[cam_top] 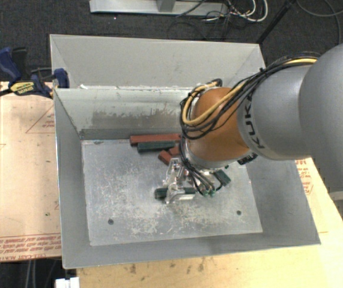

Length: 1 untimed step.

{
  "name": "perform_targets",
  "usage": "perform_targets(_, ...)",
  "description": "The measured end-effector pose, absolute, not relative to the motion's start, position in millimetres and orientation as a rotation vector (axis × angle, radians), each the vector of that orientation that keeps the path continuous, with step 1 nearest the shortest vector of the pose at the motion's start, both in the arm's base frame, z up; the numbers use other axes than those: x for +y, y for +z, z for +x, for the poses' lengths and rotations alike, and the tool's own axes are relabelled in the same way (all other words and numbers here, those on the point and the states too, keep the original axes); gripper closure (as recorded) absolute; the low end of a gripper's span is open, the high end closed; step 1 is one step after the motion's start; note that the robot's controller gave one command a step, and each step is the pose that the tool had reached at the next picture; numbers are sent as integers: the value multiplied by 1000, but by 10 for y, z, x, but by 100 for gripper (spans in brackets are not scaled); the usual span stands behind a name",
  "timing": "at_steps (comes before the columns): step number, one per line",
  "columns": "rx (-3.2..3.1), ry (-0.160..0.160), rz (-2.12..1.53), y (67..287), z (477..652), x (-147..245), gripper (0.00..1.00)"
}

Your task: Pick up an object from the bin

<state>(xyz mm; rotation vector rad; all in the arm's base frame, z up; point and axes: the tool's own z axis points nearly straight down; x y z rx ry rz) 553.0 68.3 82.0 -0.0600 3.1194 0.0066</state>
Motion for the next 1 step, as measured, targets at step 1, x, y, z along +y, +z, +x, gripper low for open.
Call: perform_targets(1, 3140, 2, -61, 955, 5485, 678, 100)
